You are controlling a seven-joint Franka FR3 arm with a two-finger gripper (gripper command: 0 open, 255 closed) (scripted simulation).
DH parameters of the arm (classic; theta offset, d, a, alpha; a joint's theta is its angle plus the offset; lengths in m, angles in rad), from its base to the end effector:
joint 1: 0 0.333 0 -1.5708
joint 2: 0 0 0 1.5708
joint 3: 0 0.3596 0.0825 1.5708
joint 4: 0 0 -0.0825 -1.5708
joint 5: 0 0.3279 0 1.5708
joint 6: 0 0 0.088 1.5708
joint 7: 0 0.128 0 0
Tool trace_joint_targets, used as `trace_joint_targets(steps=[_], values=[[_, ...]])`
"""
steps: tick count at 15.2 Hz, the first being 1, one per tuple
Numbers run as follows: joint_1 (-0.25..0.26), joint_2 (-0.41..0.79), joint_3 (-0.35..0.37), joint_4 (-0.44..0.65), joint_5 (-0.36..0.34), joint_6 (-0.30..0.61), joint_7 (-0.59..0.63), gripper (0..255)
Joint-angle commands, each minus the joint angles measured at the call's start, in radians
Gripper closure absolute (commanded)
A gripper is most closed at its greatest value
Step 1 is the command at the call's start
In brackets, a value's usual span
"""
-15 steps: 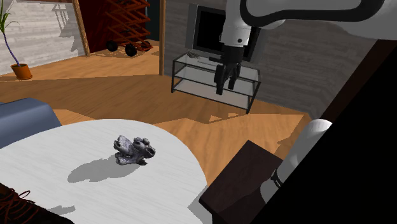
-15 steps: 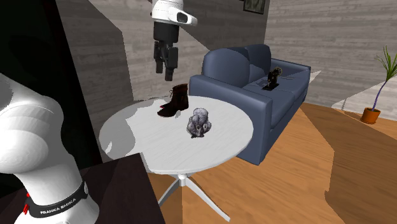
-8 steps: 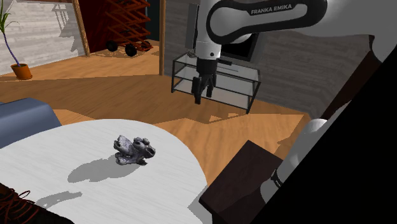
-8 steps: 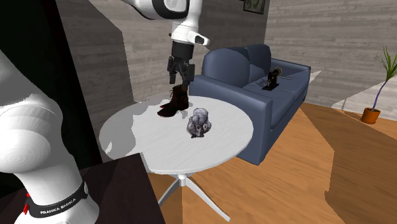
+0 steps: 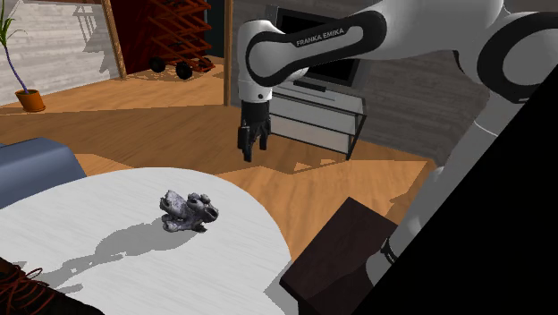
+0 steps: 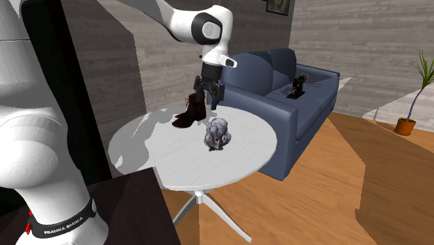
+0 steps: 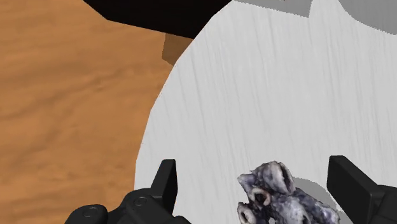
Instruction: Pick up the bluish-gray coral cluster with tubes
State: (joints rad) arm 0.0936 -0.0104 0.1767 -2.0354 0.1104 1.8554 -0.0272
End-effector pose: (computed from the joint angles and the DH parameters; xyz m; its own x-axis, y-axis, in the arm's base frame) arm 0.4548 0.1375 0.4831 0.9512 0.2592 -0.1677 0.2448 -0.9642 -0.1018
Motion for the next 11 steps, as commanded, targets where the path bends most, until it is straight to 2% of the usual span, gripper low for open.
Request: trace_joint_targets(steps=[1, 11], values=[[0.012, 0.086, 0.012, 0.061, -0.012, 0.019, -0.005, 0], [0.090, 0.477, 0.051, 0.393, -0.090, 0.036, -0.031, 0]])
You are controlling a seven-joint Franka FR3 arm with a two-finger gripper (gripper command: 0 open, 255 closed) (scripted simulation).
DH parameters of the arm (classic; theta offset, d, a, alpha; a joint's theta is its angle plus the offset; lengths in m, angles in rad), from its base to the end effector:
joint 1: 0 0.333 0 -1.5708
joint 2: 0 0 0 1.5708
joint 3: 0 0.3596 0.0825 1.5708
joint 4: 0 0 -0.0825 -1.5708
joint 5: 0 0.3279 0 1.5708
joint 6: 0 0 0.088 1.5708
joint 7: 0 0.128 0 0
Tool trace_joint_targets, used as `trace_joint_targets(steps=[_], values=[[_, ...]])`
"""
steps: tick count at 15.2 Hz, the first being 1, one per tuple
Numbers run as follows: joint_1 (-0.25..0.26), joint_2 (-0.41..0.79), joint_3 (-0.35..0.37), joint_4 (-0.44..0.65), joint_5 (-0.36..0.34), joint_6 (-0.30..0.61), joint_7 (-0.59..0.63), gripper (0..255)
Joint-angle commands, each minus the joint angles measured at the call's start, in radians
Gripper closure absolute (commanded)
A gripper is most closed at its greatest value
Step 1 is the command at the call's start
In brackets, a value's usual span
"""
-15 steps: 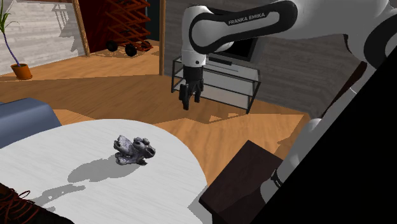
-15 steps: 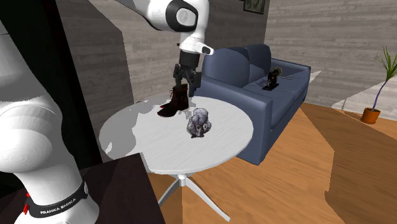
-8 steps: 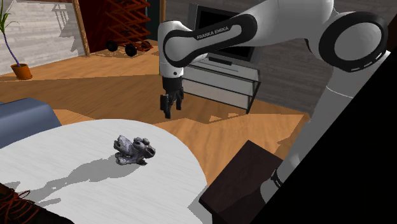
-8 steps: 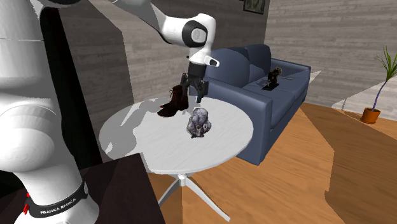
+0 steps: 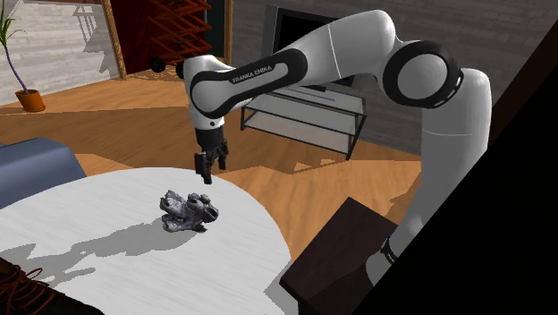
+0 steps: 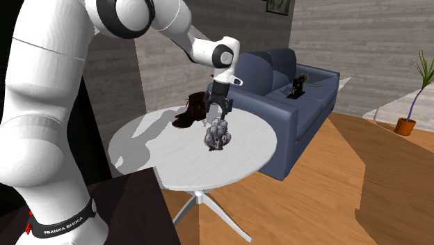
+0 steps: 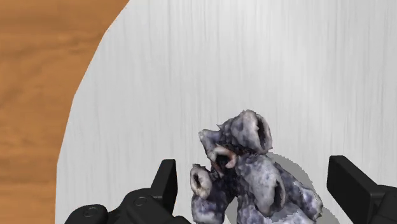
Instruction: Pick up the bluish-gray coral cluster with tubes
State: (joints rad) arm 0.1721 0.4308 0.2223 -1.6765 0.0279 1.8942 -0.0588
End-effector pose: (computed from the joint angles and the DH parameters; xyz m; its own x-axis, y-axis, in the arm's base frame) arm 0.5664 0.2198 0.3906 0.8856 0.4215 -0.1952 0.4031 -0.9062 -0.1277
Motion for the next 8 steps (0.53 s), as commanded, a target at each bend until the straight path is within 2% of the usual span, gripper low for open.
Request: trace_joint_targets(steps=[1, 6, 8], values=[[0.022, 0.076, 0.007, 0.076, -0.016, -0.008, -0.003, 0], [0.082, 0.288, 0.015, 0.314, -0.056, -0.054, -0.022, 0], [0.083, 0.301, 0.012, 0.307, -0.058, -0.035, -0.023, 0]])
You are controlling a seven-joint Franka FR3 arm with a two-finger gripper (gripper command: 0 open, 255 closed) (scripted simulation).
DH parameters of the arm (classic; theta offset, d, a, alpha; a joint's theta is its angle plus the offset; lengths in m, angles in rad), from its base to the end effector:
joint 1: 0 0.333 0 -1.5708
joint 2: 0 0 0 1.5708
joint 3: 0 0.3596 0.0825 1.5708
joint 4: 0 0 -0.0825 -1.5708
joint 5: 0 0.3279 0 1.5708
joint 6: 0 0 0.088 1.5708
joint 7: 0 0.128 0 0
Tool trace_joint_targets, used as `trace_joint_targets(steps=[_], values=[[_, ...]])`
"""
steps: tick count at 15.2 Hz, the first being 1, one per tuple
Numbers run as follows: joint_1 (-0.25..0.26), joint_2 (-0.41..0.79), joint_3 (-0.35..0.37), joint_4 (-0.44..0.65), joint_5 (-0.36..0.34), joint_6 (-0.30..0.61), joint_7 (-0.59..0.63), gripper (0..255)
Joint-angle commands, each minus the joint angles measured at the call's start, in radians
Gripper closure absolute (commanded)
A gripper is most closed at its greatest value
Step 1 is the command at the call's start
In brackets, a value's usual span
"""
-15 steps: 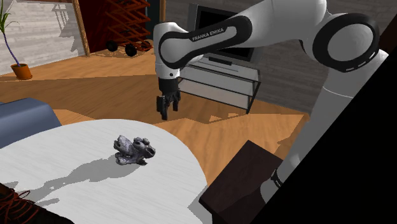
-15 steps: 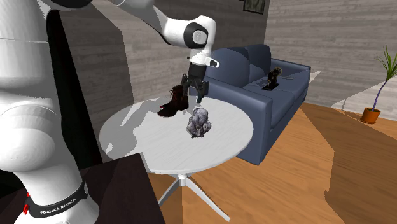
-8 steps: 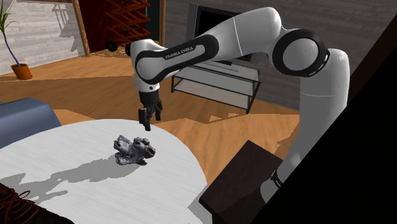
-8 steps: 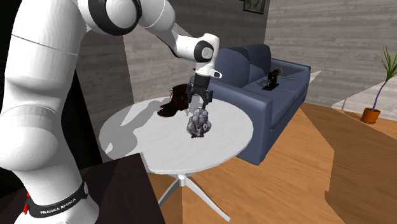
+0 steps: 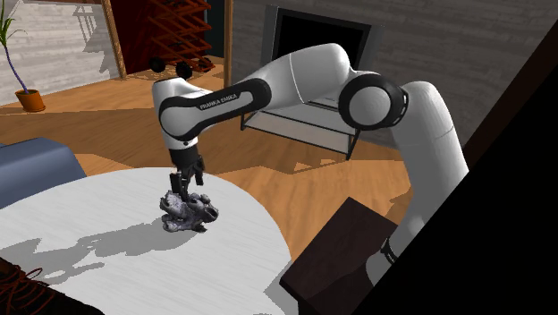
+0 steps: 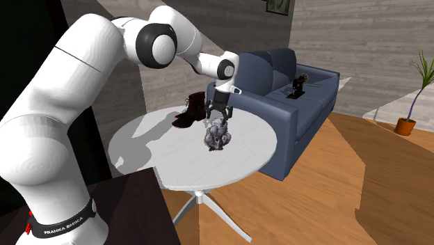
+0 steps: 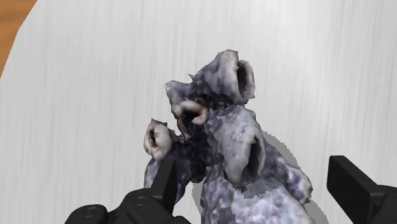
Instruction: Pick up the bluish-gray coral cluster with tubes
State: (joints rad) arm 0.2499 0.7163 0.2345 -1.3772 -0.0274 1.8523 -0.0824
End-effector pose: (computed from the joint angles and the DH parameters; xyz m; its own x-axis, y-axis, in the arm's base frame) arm 0.6179 0.2809 0.3216 0.8310 0.5149 -0.2105 0.4939 -0.8570 -0.1467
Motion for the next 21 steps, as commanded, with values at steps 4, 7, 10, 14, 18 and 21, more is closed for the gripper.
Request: trace_joint_targets(steps=[4, 7, 10, 14, 18, 21], values=[[0.007, 0.041, -0.003, -0.004, -0.006, 0.044, -0.001, 0], [0.008, 0.052, -0.004, -0.007, -0.008, 0.058, -0.002, 0], [0.007, 0.053, -0.005, -0.008, -0.008, 0.059, -0.002, 255], [0.007, 0.052, -0.005, -0.009, -0.008, 0.060, -0.003, 255], [0.008, 0.052, -0.004, -0.007, -0.008, 0.058, -0.002, 255], [0.006, 0.031, -0.002, -0.001, -0.005, 0.031, -0.001, 255]])
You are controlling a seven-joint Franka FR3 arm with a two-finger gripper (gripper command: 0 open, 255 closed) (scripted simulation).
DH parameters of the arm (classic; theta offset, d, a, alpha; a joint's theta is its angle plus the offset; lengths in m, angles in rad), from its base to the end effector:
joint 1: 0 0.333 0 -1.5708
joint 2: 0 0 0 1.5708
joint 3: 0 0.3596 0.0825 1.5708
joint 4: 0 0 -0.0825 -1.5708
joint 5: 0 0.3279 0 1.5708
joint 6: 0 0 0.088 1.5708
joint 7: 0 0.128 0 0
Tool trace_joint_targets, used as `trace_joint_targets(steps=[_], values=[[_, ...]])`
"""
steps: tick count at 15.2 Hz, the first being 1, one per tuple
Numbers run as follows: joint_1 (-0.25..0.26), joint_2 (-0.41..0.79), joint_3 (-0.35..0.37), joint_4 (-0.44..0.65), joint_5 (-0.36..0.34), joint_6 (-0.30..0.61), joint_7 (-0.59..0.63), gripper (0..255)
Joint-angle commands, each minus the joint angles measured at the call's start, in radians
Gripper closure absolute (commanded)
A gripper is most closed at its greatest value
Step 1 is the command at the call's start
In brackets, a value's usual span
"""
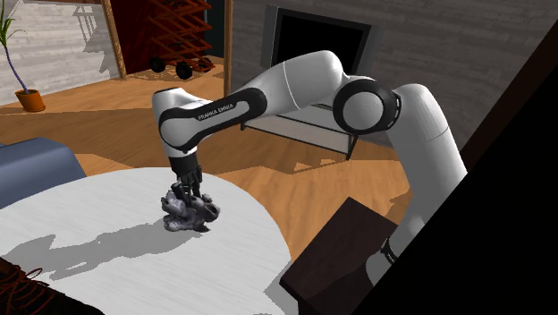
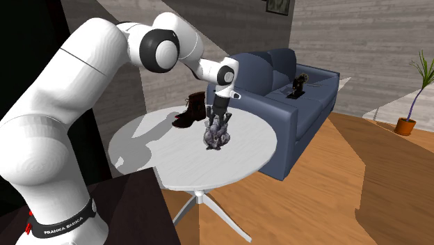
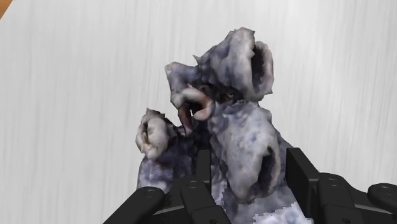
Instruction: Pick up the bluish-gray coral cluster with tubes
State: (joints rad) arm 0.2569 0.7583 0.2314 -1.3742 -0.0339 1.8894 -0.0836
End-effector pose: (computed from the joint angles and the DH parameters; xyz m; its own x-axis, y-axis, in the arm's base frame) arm 0.6215 0.2852 0.2963 0.8287 0.5181 -0.2117 0.4970 -0.8552 -0.1473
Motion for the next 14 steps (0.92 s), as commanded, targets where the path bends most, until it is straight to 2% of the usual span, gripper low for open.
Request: trace_joint_targets(steps=[1, 14], values=[[-0.001, -0.017, 0.002, -0.001, 0.002, -0.015, 0.001, 255], [-0.004, -0.078, 0.010, 0.051, 0.012, -0.127, 0.007, 255]])
